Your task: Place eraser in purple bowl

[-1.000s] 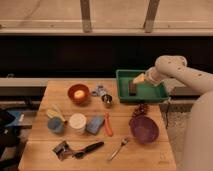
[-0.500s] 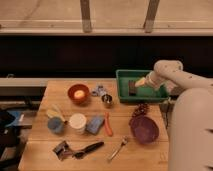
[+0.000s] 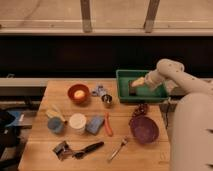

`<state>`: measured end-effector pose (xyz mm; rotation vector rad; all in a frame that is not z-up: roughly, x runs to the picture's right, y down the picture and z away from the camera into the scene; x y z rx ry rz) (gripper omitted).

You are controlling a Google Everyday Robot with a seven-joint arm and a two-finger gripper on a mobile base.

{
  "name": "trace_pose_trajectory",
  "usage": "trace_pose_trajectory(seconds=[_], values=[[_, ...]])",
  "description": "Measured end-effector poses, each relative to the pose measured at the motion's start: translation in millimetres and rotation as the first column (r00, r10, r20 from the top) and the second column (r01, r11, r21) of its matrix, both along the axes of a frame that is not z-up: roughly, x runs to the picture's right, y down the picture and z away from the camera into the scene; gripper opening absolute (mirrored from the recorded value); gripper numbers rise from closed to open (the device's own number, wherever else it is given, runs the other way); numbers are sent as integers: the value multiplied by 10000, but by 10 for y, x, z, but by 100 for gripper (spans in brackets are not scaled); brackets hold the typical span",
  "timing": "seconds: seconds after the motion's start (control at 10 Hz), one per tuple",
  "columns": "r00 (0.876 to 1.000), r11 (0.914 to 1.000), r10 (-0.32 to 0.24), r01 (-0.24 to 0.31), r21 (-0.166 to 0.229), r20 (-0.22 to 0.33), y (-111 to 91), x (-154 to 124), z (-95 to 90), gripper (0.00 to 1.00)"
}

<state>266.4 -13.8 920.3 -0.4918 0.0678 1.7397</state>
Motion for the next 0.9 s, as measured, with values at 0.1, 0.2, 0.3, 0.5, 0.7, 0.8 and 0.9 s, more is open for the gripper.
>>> trace_pose_trajectory(seconds=[0.1, 0.2, 0.3, 0.5, 0.7, 0.8, 0.9], values=[[10000, 10000, 2, -2, -11, -15, 6, 13, 0, 80], [10000, 10000, -51, 51, -39, -37, 5, 4, 47, 80], [9998, 9998, -178, 177, -104, -48, 19, -35, 108, 80], [9992, 9989, -393, 394, -266, 65, 36, -85, 190, 80], [9986, 9979, -515, 520, -377, 153, 57, -111, 246, 80], [9979, 9972, -608, 617, -423, 213, 56, -152, 277, 80], [9970, 9958, -723, 737, -546, 267, 88, -178, 323, 80]])
